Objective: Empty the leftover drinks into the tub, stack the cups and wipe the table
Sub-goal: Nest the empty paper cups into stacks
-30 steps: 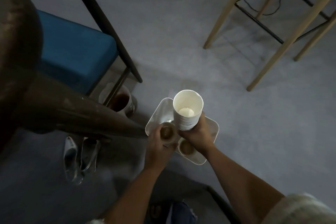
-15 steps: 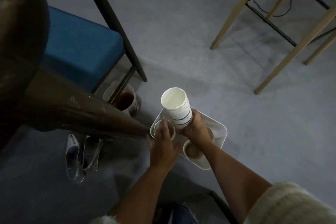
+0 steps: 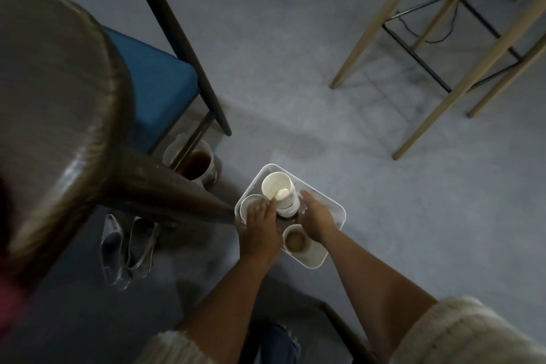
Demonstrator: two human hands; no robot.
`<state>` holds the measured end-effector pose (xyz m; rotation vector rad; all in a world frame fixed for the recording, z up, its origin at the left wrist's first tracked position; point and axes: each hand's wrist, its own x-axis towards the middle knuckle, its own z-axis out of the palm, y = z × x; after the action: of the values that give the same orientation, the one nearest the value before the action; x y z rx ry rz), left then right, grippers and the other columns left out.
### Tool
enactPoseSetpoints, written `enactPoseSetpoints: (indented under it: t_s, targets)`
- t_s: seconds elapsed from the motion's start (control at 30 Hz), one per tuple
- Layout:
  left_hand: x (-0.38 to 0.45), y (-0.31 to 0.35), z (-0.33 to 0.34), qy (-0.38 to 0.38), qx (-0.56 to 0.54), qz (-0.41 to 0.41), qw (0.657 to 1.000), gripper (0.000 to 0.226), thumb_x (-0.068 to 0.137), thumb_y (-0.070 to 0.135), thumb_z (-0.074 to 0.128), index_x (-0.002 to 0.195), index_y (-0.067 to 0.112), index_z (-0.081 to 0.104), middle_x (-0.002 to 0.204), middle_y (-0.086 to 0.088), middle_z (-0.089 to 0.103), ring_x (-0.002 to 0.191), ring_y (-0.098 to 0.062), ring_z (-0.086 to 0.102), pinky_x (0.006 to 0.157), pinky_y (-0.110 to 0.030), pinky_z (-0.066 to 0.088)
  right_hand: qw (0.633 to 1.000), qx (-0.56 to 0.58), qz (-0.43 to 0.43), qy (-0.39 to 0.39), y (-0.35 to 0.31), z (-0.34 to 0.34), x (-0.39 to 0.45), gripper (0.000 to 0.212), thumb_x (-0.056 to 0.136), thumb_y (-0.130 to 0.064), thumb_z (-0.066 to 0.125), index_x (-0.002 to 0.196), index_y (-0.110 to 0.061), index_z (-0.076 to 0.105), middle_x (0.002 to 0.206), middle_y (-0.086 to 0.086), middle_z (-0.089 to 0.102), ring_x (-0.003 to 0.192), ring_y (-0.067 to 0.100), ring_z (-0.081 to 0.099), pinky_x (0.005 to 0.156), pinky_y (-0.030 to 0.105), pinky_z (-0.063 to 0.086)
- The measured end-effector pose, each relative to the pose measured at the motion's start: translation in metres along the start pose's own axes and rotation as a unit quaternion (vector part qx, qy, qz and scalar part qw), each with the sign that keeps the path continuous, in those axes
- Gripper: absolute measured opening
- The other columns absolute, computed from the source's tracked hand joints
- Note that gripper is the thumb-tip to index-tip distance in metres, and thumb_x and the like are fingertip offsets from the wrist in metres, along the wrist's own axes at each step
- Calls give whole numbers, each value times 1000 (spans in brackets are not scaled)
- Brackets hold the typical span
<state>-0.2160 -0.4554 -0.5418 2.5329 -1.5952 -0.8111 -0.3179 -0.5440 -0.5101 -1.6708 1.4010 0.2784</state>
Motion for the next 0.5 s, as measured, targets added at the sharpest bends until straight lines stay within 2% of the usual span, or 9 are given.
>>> enactPoseSetpoints:
  t_s: [0.03,0.1,0.17,0.2,0.27,0.37,0.5]
  targets:
    - [-5,8,-15,-37,-14,-14,999,61,97,26,45,153,24,18,159,3,18,146,-19,14,118,-49,12,1000,1,3,3,-5,-9,-9,49,98,-2,43,146,-10,38,139,17,51,128,34,48,104,35,36]
    - [-15,24,-53,-26,-45,-26,998,58,96,25,45,151,23,25,157,0,27,142,-21,26,116,-41,19,1000,14,-8,3,-21,-34,-35,47,97,-2,47,143,-9,42,138,15,54,126,31,50,104,30,35]
    - [-29,45,-100,-5,-107,-46,993,51,94,21,48,144,21,38,144,-4,46,129,-24,44,105,-35,33,1000,-11,-24,5,-38,-59,-64,43,96,-7,48,139,-12,48,133,13,59,122,28,53,99,24,35]
    - [-31,52,-114,-20,-131,-58,989,47,94,20,49,140,20,43,138,-4,52,123,-26,50,98,-32,37,999,-25,-36,7,-45,-66,-72,40,97,-8,46,136,-13,52,130,13,61,121,28,54,96,24,35]
    - [-48,71,-160,-30,-149,-69,986,40,95,20,47,136,22,49,133,-4,56,119,-26,54,90,-29,41,997,-47,-64,8,-68,-93,-104,36,97,-9,44,131,-13,57,127,13,63,118,28,55,92,24,36]
    - [-83,88,-213,-35,-179,-58,981,38,95,19,45,133,23,52,135,-5,55,120,-26,54,96,-33,44,990,-95,-99,14,-100,-129,-160,34,97,-11,43,128,-14,60,124,12,64,113,27,57,88,26,39]
    - [-145,104,-296,-24,-185,-29,982,40,96,17,45,135,19,53,133,-12,57,123,-29,52,100,-33,41,978,-129,-163,31,-149,-171,-232,32,97,-13,46,125,-15,63,121,12,66,112,28,59,89,29,41]
